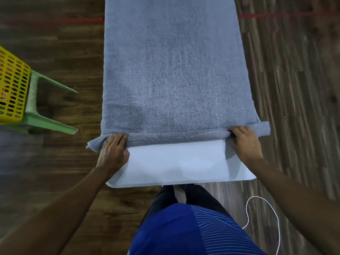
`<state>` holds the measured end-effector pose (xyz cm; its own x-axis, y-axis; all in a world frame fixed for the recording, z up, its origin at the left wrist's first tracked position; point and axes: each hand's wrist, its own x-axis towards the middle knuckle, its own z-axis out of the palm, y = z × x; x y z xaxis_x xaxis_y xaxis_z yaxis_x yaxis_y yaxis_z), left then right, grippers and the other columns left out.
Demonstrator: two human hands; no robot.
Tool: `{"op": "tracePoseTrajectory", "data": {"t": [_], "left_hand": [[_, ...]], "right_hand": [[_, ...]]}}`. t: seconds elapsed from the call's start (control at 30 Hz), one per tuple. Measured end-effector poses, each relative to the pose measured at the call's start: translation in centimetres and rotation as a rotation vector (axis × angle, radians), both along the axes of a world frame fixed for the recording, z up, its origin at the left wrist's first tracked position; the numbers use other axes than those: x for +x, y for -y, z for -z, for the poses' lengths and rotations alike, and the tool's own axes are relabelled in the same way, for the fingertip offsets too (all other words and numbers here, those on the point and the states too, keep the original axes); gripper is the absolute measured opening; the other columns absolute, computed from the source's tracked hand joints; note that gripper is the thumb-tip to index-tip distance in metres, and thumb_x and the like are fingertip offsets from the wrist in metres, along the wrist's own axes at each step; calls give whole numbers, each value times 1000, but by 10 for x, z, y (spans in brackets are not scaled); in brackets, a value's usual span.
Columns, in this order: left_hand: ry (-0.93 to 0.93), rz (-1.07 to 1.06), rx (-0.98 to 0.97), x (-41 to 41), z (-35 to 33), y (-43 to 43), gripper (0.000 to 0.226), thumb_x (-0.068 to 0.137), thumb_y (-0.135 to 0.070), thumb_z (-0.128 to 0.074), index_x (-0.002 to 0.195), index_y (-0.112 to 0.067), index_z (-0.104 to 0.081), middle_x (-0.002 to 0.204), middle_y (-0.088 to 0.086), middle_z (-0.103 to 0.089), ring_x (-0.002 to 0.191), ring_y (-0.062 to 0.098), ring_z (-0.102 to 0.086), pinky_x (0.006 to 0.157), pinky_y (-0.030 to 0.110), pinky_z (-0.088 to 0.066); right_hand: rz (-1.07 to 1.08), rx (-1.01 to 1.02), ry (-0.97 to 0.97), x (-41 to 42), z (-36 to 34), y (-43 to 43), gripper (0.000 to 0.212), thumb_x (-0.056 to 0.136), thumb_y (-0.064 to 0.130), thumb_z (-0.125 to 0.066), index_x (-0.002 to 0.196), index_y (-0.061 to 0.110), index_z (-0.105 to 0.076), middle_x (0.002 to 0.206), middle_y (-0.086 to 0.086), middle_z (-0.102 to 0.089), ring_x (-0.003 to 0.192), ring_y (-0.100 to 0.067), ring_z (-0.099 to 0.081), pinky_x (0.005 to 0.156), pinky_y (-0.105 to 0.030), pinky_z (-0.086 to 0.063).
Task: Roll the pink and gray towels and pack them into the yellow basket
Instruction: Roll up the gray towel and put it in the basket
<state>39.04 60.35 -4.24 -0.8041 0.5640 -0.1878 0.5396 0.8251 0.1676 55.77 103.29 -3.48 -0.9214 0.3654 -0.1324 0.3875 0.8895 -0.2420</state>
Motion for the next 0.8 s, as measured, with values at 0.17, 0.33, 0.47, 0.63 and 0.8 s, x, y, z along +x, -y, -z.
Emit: {"op": "tracePoseTrajectory", "data": {"t": [0.17,0.33,0.47,0.63,0.8], "left_hand": [[-55,-80,27,-5,-11,-10,36,80,-25,-39,82,-7,-69,82,9,-68,79,32,-60,79,45,-44],[-88,-142,-22,-19,-13,-17,22,81,-24,-43,73,-13,-60,80,8,-64,83,29,-53,86,46,-34],[-114,-189,71,-23,-6,-23,12,83,-10,-51,94,-8,-56,95,13,-53,93,36,-48,80,48,-35],[-65,-77,65,1,5,-17,40,70,-6,-58,110,-2,-60,106,15,-58,95,35,-51,80,46,-43],[-58,-94,88,-12,-2,-18,30,78,-13,-46,99,-4,-66,94,12,-65,87,34,-57,77,46,-44]], "right_hand": [[-13,1,109,0,-5,-4,34,84,26,-42,96,9,-69,94,-12,-70,90,-34,-57,81,-44,-41],[78,39,124,-12,-5,-12,21,89,21,-55,109,14,-56,105,-13,-61,102,-33,-49,90,-44,-28],[7,72,-86,-20,-3,-7,18,80,3,-62,98,5,-60,97,-17,-55,89,-38,-49,78,-49,-40],[-91,30,11,-2,6,6,45,73,5,-60,118,5,-54,114,-14,-56,102,-34,-49,95,-48,-41],[-24,88,30,-11,0,2,34,80,6,-62,113,13,-62,107,-8,-65,97,-34,-54,85,-43,-35]]}}
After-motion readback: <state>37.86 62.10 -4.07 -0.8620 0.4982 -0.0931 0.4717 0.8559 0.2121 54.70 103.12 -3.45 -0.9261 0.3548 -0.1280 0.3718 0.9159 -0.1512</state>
